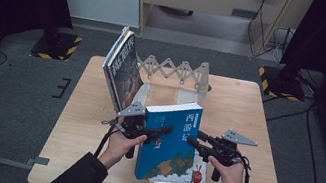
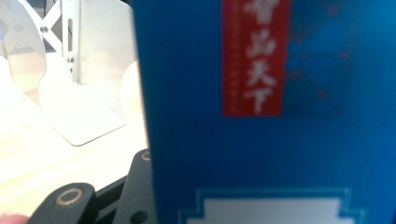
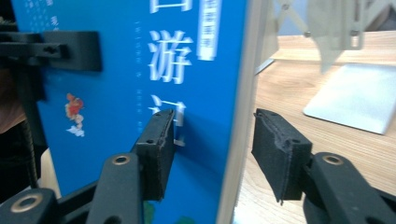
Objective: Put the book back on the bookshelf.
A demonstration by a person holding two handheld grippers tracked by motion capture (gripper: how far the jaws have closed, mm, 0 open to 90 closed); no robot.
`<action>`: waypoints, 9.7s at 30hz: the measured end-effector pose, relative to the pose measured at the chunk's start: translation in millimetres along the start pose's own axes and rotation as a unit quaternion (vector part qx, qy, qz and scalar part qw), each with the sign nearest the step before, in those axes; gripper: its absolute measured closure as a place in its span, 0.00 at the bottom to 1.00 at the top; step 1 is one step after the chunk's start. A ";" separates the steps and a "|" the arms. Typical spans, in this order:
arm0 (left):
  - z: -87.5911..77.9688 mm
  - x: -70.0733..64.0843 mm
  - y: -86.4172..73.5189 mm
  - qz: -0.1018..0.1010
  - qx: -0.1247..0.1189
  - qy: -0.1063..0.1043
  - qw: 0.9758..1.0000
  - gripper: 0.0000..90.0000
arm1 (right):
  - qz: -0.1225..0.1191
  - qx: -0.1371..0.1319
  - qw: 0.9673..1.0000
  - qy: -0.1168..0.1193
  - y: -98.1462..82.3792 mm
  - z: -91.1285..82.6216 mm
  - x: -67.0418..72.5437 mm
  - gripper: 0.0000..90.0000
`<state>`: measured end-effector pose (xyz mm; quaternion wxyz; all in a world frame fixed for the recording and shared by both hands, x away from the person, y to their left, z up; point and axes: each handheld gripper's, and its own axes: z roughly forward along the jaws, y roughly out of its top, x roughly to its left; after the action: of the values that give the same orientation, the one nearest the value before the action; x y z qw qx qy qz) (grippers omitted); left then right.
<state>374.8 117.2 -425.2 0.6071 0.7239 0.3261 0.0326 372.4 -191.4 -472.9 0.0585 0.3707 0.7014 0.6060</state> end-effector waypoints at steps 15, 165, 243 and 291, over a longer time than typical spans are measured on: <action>-19.1 5.3 15.7 -0.037 0.018 0.011 0.999 0.68 | 0.012 0.048 0.988 -0.143 -10.3 -21.6 -29.0 0.40; 27.0 51.4 51.5 0.024 -0.065 0.331 0.941 0.65 | -0.032 0.196 0.935 -0.295 -46.3 -27.4 -78.7 0.13; 39.1 37.1 42.7 0.027 -0.090 0.335 0.937 0.66 | -0.034 0.195 0.934 -0.296 -46.1 -25.4 -78.9 0.12; 51.1 47.2 33.8 0.052 -0.053 0.313 0.947 0.67 | -0.036 0.197 0.935 -0.293 -45.9 -25.4 -79.5 0.11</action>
<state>449.1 95.8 -424.5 0.5096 0.6599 0.4595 0.3062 395.5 -258.3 -536.5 0.2088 0.5103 0.7714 0.3179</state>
